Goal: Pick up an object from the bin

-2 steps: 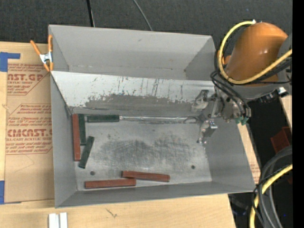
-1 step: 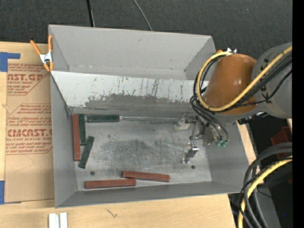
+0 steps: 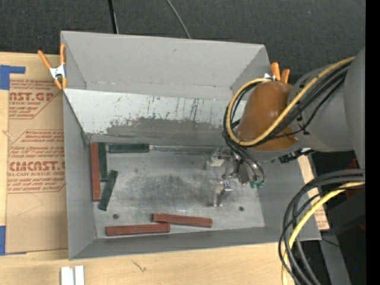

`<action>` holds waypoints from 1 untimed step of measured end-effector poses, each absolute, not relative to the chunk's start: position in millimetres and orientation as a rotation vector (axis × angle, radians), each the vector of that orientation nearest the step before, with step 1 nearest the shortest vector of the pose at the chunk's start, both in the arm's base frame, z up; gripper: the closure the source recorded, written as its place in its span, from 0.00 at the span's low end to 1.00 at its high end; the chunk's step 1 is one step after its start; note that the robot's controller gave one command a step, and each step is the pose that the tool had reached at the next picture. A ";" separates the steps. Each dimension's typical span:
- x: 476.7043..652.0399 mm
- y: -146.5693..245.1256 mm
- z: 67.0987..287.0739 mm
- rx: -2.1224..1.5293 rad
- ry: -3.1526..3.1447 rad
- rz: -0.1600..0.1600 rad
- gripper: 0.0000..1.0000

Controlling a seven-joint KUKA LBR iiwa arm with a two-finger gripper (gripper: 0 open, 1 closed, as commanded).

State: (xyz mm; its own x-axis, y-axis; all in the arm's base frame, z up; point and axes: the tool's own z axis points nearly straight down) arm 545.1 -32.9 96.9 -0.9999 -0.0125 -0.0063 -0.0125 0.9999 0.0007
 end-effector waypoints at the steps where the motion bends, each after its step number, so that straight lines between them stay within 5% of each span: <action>1: 516.0 -6.7 80.9 -0.180 3.123 -0.005 0.00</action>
Offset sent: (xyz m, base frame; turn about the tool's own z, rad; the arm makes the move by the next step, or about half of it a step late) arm -0.0414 0.0884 -0.0269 -0.1438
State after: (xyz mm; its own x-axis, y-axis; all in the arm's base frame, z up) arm 516.0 -6.7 80.9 -0.9933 -0.1147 -0.0130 -0.1146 0.9934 -0.0041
